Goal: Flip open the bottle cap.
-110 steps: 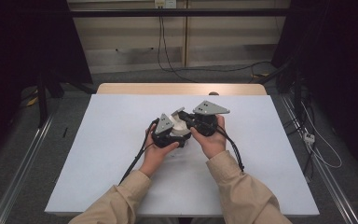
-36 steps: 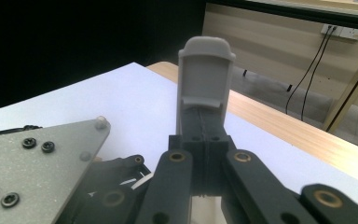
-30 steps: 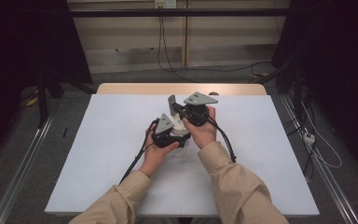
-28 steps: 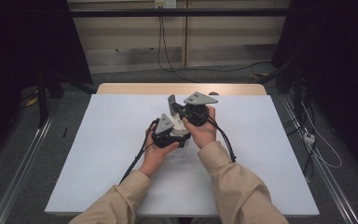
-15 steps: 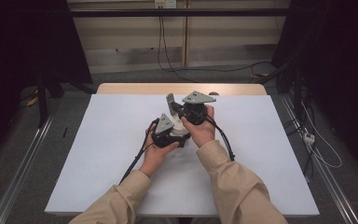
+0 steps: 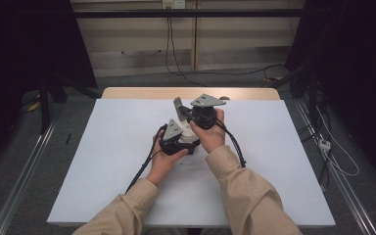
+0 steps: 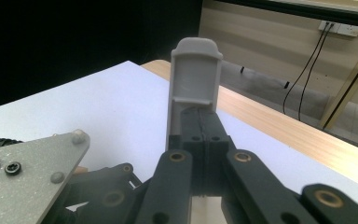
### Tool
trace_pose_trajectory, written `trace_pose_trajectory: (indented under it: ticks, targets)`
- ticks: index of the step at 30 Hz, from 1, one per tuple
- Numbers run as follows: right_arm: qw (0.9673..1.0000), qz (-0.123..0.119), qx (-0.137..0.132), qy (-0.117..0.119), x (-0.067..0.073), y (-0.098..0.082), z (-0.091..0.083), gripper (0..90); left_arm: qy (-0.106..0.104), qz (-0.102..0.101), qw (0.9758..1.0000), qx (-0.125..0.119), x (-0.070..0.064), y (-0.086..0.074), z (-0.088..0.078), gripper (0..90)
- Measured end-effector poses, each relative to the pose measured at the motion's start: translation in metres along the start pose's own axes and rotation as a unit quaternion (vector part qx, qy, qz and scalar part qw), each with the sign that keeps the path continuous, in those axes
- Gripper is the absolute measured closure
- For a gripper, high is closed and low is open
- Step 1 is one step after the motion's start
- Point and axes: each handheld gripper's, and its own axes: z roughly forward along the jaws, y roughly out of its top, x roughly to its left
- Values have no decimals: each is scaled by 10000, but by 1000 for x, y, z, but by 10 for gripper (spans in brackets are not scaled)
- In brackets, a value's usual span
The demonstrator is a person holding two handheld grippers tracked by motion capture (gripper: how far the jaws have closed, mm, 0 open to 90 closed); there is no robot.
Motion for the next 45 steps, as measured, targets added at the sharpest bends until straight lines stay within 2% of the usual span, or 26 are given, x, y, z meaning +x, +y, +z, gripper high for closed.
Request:
trace_pose_trajectory:
  ticks: [5, 6, 29, 42, 45]
  targets:
    - [10000, 19, 5, 14, 0, 0, 2, 900, -9, 1, 10000, -10, 0, 0, 0, 186]
    - [10000, 30, 16, 10, 0, 0, 2, 900, 62, -2, 10000, -7, -1, 0, 0, 187]
    - [9999, 94, 31, 23, 0, -1, 11, 900, 70, 29, 10000, 22, -1, 0, 0, 187]
    - [9999, 14, 138, 1, 0, -2, 18, 900, 71, 34, 10000, 19, -1, 0, 0, 187]
    - [9998, 106, 135, 34, -1, -2, 19, 900, 78, 38, 10000, 19, -1, 0, 0, 187]
